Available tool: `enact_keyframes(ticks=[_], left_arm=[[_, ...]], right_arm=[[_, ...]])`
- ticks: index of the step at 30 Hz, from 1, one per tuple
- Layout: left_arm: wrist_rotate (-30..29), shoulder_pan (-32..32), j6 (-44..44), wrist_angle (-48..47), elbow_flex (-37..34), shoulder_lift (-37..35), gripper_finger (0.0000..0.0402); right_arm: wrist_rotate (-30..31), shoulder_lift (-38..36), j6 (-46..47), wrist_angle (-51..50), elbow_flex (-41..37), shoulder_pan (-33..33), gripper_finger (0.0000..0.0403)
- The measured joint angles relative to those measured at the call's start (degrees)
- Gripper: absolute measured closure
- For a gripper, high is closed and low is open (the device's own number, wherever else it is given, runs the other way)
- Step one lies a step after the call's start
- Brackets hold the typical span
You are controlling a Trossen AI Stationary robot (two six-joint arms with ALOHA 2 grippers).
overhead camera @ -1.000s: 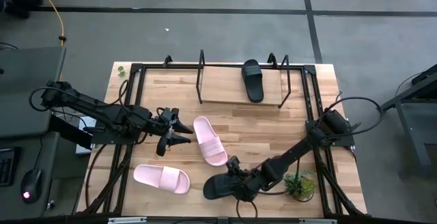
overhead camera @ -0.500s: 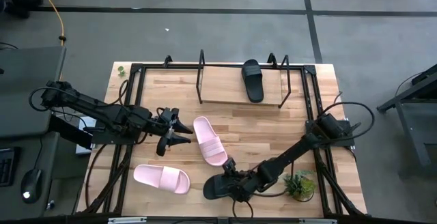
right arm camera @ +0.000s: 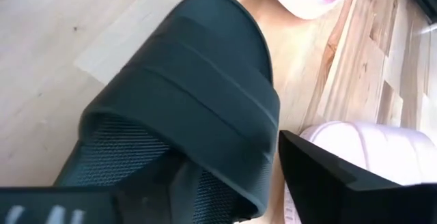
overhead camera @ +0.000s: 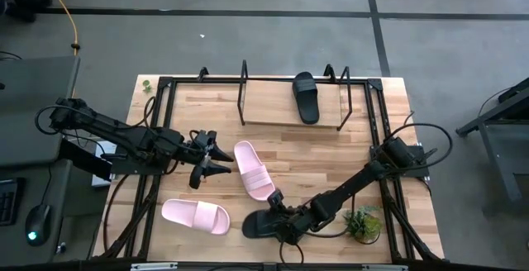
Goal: Pick and place slides into the shelf
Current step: Put the black slides on the shelf
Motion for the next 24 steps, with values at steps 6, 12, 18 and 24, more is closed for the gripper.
enact_keyframes(ticks=[6,12,18,24], left_arm=[[0.00,0.00,0.00,0.00,0.00,0.00,0.0234],[0.00,0.00,0.00,0.00,0.00,0.00,0.0234],[0.00,0.00,0.00,0.00,0.00,0.00,0.0234],[0.00,0.00,0.00,0.00,0.00,0.00,0.0234]], right_arm=[[0.20,-0.09,0.24,-0.11,0.07,-0.02,0.0301],[0.43,-0.13,0.74,-0.21,0.09,-0.04,0.0372],[0.72,-0.20,1.59,-0.35,0.11,-0.17,0.0397],[2.66,-0.20,2.72,-0.46,0.11,-0.13,0.0400]])
